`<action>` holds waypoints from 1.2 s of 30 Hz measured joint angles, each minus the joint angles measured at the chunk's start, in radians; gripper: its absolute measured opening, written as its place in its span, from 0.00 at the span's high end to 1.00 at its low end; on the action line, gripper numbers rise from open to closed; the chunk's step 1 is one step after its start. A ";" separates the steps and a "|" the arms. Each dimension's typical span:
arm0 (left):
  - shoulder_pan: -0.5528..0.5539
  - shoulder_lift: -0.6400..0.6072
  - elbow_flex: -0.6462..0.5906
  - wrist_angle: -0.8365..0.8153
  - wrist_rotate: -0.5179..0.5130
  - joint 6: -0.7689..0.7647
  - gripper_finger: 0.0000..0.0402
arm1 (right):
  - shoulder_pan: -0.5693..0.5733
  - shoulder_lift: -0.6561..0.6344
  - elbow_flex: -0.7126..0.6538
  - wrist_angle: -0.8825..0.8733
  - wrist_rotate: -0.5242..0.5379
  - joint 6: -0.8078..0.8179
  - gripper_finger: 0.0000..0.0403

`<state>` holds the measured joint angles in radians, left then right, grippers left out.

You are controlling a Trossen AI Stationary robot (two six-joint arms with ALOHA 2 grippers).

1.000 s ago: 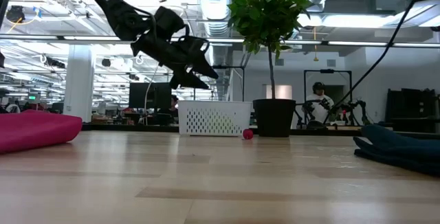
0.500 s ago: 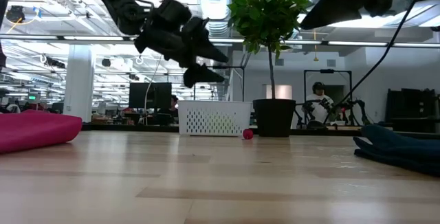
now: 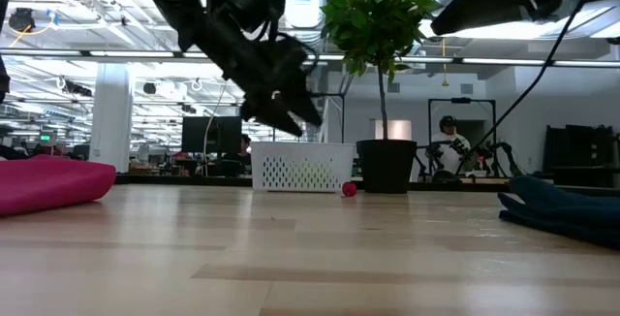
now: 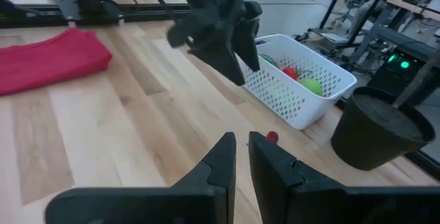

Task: Pick and placing Produce into tupperware
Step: Put the red cherry into the white basket

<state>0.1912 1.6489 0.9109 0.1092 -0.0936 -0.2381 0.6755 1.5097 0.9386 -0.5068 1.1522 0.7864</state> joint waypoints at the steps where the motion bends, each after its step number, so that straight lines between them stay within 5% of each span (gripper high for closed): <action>1: -0.012 0.003 0.000 -0.015 -0.058 -0.021 0.24 | 0.006 0.000 0.000 0.000 0.000 0.000 0.84; 14: -0.069 0.155 0.048 0.064 -0.207 -0.219 0.24 | 0.011 0.000 0.000 0.040 0.000 -0.055 0.84; 36: -0.096 0.352 0.304 -0.185 -0.288 -0.183 0.24 | 0.011 0.000 0.000 0.045 -0.017 -0.053 0.84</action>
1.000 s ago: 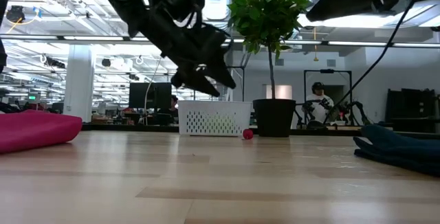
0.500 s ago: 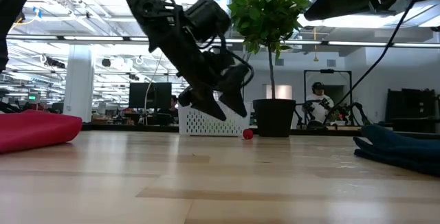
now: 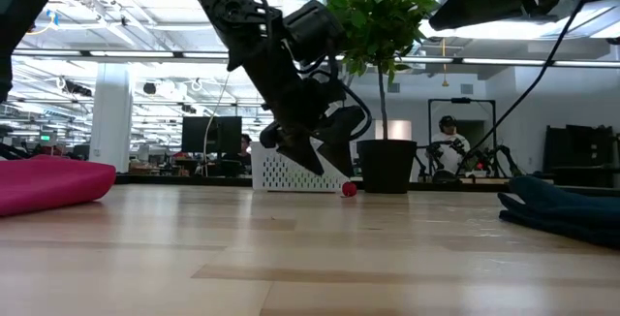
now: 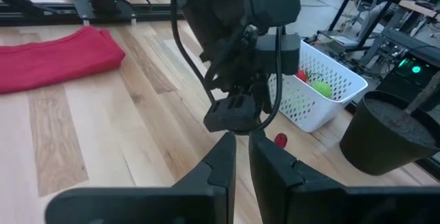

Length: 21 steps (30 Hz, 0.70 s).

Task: Pick and placing Produce into tupperware
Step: Put the red cherry into the white basket

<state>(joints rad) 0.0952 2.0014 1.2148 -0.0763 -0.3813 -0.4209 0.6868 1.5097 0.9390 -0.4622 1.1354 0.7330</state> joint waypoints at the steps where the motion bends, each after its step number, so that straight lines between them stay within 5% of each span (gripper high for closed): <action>1: 0.000 0.000 0.000 -0.001 0.004 -0.003 0.24 | 0.000 0.000 0.000 0.001 -0.003 0.000 0.84; 7: 0.010 0.008 0.000 0.027 0.130 -0.046 0.24 | 0.000 0.000 0.000 0.005 -0.013 0.001 0.84; 21: 0.040 0.040 0.001 0.029 0.134 -0.080 0.24 | 0.005 0.000 0.000 0.022 -0.013 -0.008 0.84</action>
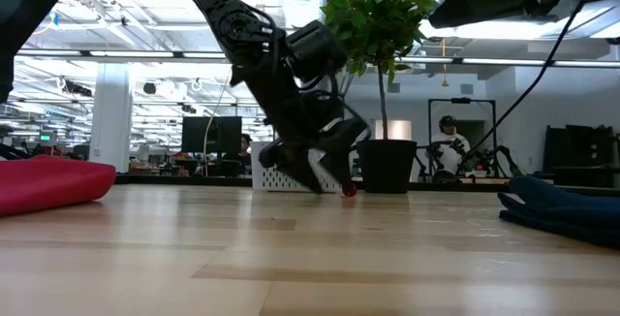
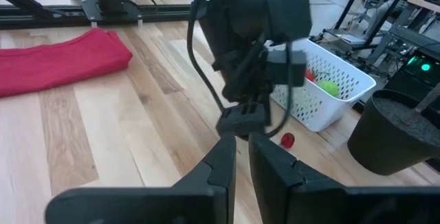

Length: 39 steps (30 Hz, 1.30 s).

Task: Pick and placing Produce into tupperware
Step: Put the red cherry into the white basket

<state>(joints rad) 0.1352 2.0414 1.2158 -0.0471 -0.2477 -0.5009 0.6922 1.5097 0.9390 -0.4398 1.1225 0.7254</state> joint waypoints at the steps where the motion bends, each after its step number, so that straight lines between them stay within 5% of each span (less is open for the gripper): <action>1: 0.000 0.006 -0.003 -0.012 -0.002 0.004 0.24 | 0.000 0.000 0.000 0.000 0.000 0.000 0.84; 11: -0.001 0.023 0.023 -0.019 -0.017 0.021 0.29 | 0.000 0.000 0.000 -0.001 0.000 -0.001 0.84; 24: -0.001 0.023 0.024 -0.032 0.027 0.032 0.75 | 0.000 0.000 0.000 -0.001 0.000 -0.001 0.84; 39: 0.023 0.023 0.024 -0.020 0.103 -0.003 0.58 | 0.000 0.000 0.000 0.000 0.000 -0.001 0.84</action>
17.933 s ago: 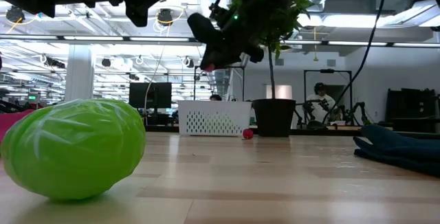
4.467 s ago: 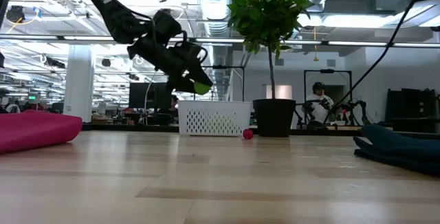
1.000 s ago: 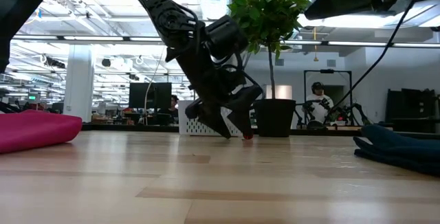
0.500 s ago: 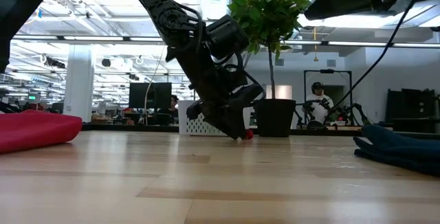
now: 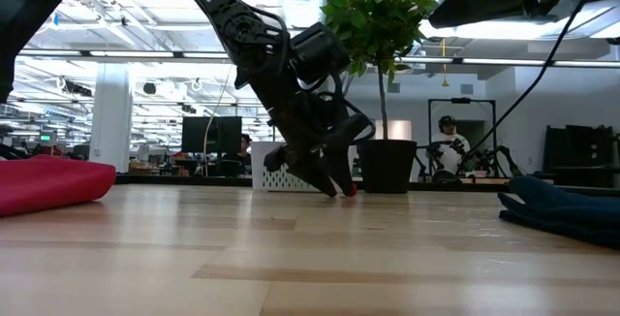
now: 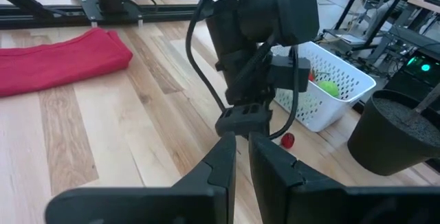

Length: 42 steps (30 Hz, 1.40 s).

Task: Pick and placing Produce into tupperware
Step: Put the red cherry into the white basket

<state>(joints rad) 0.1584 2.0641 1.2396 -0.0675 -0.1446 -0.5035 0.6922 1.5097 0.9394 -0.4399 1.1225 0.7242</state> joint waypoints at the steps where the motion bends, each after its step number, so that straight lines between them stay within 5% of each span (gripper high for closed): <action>1: 0.005 0.008 0.000 0.016 0.002 -0.004 0.58 | 0.000 0.000 0.000 0.000 0.000 0.000 0.84; 8: 0.021 0.094 0.070 -0.004 0.031 -0.032 0.65 | 0.000 0.000 0.000 0.007 0.000 -0.014 0.84; 18: 0.006 0.137 0.160 -0.118 0.003 -0.022 0.97 | 0.002 0.000 0.000 0.007 -0.010 -0.018 0.84; 42: -0.095 0.140 0.282 -0.303 -0.172 0.108 1.00 | 0.021 0.000 0.000 0.008 -0.087 0.010 0.84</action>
<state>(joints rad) 0.0636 2.2036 1.5215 -0.3706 -0.3164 -0.3954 0.7136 1.5101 0.9398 -0.4320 1.0355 0.7338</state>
